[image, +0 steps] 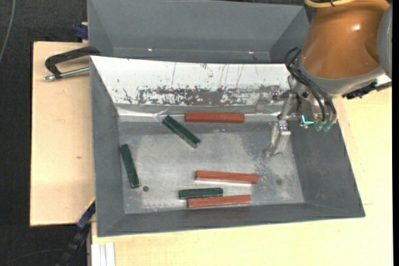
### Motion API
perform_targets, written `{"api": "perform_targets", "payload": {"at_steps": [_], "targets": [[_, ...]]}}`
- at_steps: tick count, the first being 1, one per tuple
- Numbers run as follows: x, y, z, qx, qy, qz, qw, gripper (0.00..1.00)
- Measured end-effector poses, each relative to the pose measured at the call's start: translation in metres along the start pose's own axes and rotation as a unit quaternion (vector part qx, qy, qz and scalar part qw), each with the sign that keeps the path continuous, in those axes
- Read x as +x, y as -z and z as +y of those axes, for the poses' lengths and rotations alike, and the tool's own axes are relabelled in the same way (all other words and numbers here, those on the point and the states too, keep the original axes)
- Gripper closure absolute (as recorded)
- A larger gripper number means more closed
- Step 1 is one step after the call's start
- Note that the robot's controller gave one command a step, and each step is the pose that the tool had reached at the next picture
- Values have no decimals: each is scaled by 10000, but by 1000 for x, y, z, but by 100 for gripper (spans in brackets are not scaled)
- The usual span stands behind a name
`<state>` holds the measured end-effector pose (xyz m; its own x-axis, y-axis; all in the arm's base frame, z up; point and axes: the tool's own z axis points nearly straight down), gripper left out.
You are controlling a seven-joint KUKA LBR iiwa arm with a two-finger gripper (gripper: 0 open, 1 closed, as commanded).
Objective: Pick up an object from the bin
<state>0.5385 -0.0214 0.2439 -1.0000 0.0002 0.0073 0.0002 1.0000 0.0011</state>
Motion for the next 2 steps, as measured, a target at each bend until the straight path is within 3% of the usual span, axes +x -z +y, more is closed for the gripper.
{"api": "perform_targets", "payload": {"at_steps": [1,2], "targets": [[-1,5,0,3,3,-47,10000,0],[20,-44,37,14,948,-81,9955,0]]}}
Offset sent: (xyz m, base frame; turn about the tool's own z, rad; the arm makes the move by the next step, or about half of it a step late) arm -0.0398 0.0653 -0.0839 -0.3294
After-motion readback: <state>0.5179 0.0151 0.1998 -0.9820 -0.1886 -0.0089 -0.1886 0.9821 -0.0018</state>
